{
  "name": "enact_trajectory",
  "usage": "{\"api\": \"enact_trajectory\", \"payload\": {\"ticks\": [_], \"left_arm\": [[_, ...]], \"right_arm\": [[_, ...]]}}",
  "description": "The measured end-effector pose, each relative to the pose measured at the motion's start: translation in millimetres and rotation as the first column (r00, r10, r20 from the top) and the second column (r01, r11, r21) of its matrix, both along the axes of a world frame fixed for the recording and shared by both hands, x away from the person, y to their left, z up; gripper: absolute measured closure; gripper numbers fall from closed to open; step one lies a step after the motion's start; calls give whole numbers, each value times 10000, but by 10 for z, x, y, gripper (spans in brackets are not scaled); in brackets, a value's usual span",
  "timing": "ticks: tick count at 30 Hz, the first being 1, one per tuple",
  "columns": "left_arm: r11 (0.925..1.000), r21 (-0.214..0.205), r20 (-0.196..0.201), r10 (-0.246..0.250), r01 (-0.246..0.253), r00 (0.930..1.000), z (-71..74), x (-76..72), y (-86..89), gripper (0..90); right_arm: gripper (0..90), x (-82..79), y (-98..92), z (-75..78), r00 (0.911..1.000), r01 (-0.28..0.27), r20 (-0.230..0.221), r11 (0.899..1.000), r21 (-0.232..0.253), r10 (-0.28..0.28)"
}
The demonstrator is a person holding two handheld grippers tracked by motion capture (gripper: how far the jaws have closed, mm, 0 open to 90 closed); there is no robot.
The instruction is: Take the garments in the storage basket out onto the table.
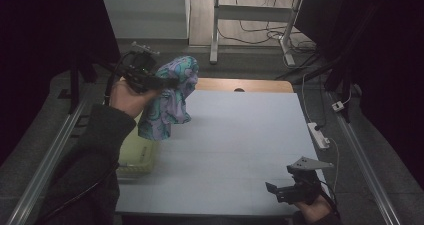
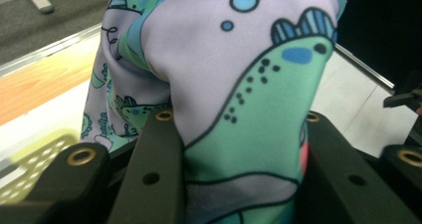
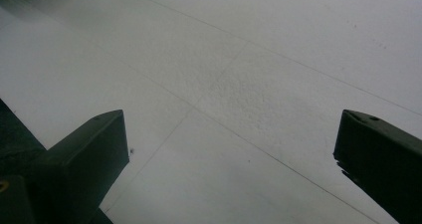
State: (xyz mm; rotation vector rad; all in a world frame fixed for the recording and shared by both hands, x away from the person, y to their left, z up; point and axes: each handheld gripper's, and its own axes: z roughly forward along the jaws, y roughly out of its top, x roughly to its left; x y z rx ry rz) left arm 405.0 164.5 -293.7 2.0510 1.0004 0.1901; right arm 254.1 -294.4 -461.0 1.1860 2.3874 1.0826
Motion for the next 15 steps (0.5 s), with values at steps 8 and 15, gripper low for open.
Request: {"api": "enact_trajectory", "payload": {"ticks": [8,15], "left_arm": [[9988,-33,62,-488,488,9988,-2,70,-305,704],[9958,-29,50,-911,911,9958,-63,119,-568,703]], "right_arm": [[5,0,-1,0,10000,-21,-11,10000,35,21],[4,-4,-2,1,10000,-35,5,10000,43,35]]}}
